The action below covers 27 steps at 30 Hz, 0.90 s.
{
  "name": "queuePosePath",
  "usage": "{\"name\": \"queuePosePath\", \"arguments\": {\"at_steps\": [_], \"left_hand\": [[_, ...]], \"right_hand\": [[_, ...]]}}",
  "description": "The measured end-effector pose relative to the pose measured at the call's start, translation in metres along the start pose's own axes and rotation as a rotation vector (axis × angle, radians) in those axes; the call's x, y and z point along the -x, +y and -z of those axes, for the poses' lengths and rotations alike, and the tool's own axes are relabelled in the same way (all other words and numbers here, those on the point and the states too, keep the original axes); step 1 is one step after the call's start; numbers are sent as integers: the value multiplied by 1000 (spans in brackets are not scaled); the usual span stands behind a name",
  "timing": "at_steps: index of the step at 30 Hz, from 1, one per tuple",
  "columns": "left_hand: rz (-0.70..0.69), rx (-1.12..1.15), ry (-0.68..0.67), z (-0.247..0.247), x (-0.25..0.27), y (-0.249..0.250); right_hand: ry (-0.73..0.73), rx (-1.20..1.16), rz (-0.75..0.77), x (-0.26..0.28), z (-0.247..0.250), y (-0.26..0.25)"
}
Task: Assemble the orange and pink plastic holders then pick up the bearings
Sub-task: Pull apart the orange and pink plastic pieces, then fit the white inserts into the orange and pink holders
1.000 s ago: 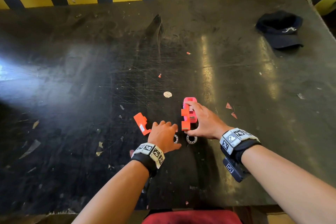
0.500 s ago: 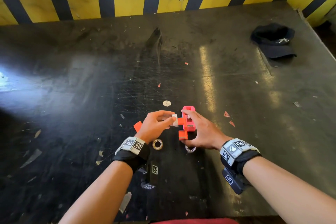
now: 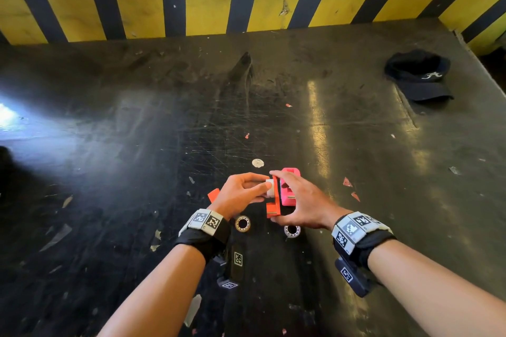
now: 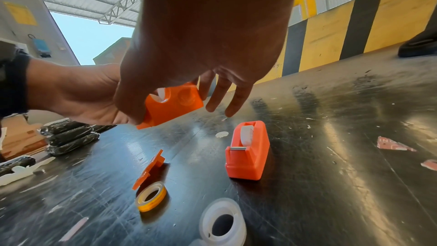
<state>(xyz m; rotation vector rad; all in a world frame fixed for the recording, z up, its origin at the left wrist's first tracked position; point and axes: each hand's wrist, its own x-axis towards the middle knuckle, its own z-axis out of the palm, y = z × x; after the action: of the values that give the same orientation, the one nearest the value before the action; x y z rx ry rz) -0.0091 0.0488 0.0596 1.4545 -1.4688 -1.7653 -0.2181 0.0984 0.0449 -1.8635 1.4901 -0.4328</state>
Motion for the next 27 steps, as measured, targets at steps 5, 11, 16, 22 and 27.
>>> {"name": "queuePosePath", "arguments": {"at_steps": [5,11,16,22,27], "left_hand": [[28,2,47,-4,-5,5],[-9,-382,320,31,-25,-11],[298,-1044,79,73,-25,-51],[244,-1146,71,71,-16,-77],[128,-855,155,68,-12,-78]], "right_hand": [[17,-42,-10,-1,-3,0],[5,-22,-52,-9,0,4],[-20,-13,-100,-24,-2,12],[-24,-11,-138,-31,-8,14],[-29,-34,-150,-29,-8,12]]}}
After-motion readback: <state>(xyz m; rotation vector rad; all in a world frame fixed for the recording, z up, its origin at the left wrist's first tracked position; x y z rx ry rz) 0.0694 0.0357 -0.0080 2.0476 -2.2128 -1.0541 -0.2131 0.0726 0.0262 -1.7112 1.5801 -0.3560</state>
